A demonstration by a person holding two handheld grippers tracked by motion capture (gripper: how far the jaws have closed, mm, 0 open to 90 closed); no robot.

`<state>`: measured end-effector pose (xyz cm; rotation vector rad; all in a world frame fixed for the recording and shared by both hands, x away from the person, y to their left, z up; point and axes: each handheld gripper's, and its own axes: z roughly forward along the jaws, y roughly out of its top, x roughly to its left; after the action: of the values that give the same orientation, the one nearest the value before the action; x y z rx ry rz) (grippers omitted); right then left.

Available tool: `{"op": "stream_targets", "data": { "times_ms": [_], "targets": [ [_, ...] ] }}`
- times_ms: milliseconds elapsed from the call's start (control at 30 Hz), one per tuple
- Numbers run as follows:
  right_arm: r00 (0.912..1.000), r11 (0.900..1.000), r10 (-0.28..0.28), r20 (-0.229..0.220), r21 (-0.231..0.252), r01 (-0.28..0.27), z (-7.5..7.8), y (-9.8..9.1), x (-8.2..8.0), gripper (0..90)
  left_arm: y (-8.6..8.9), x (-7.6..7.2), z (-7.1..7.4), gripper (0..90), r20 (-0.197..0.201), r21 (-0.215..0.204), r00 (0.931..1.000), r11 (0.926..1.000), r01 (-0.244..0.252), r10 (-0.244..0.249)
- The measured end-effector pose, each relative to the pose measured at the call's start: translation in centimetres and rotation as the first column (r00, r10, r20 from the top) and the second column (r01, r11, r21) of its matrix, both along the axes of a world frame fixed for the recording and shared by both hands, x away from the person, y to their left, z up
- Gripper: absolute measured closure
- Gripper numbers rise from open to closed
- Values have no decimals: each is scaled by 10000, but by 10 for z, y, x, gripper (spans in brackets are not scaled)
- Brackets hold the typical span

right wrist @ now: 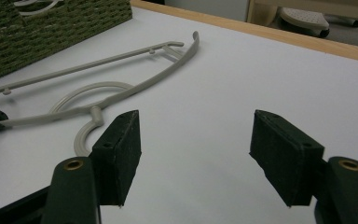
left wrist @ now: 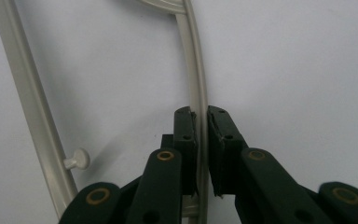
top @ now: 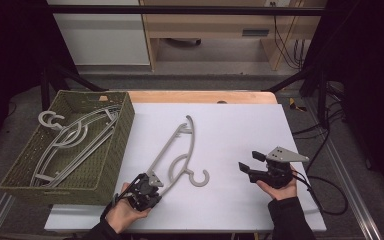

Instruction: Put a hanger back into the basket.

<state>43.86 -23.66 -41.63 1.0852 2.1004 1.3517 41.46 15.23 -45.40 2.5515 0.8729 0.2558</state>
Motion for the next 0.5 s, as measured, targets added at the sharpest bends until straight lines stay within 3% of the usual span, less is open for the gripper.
{"op": "stream_targets", "data": {
  "times_ms": [333,500],
  "targets": [
    [10000,9999,-74,49,144,73,1,-7,-1,335,6,-9,15,829,526,-817,9977,9956,462,-420],
    [9997,9996,-178,160,236,174,3,-12,-1,327,8,-15,32,828,674,-1279,9943,9876,908,-827]
  ]
}}
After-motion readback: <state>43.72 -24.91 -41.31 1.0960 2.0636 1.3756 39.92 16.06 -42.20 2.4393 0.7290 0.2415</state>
